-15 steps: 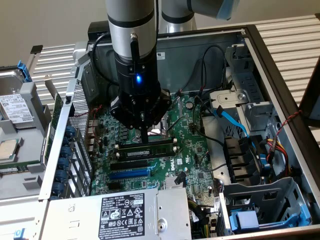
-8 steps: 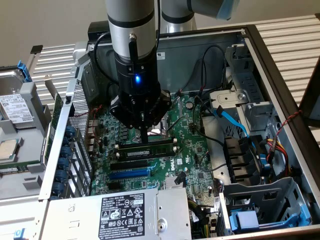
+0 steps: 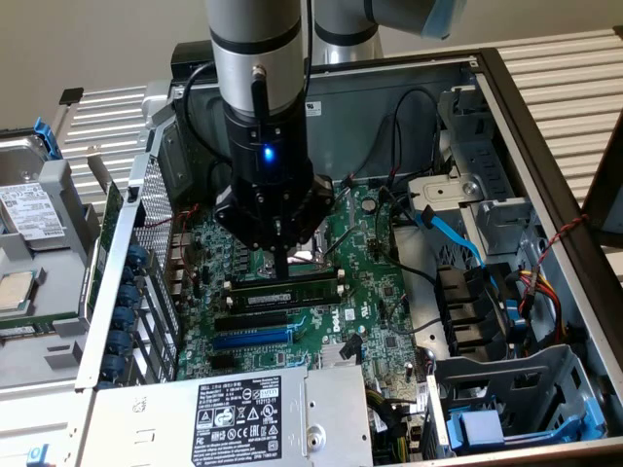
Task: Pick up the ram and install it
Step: 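Press down the ram until it locks into place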
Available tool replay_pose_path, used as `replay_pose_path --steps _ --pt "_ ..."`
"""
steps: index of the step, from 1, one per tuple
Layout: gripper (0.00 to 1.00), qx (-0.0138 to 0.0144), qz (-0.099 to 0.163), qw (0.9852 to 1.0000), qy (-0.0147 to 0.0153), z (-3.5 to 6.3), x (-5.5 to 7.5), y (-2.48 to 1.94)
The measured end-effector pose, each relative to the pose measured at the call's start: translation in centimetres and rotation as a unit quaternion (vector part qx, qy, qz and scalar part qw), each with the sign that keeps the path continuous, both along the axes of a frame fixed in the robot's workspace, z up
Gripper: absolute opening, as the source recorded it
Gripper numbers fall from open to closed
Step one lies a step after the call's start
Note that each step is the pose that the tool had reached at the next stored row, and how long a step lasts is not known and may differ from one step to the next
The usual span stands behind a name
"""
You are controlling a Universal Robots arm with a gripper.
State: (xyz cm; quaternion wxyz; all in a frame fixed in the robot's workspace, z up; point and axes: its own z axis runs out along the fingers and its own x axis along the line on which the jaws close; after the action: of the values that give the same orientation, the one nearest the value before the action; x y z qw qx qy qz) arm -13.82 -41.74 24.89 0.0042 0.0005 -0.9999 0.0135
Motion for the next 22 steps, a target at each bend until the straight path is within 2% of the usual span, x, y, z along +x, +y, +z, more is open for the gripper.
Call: replay_pose_path --steps 11,22 --pt "0.11 0.0000 0.000 1.0000 0.0000 0.00 0.8 0.07" --pt "0.11 0.0001 0.000 1.0000 0.0000 -0.01 3.7 0.07"
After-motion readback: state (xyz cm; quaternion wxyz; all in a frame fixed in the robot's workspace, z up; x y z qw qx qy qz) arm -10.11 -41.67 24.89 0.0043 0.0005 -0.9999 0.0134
